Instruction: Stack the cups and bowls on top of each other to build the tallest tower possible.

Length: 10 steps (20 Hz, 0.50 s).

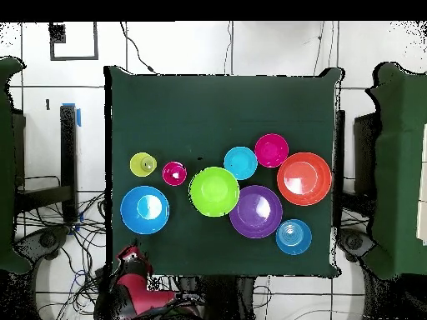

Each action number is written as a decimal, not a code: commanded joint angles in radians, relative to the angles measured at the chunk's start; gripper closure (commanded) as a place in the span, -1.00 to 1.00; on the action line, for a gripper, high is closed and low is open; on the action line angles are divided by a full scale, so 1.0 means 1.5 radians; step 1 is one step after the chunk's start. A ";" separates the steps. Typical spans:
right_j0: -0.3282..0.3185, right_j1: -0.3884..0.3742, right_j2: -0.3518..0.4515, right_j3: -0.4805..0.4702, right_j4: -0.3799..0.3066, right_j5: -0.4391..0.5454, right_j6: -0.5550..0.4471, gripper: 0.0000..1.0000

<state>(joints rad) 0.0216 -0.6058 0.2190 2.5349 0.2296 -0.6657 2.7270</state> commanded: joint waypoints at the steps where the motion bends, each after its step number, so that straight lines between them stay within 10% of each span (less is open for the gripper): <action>1: -0.019 0.076 0.028 -0.087 0.019 0.039 0.131 -1.00; 10: -0.009 0.101 0.027 -0.096 0.030 0.012 0.146 -1.00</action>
<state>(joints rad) 0.0096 -0.5238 0.2181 2.5230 0.2300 -0.6657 2.7272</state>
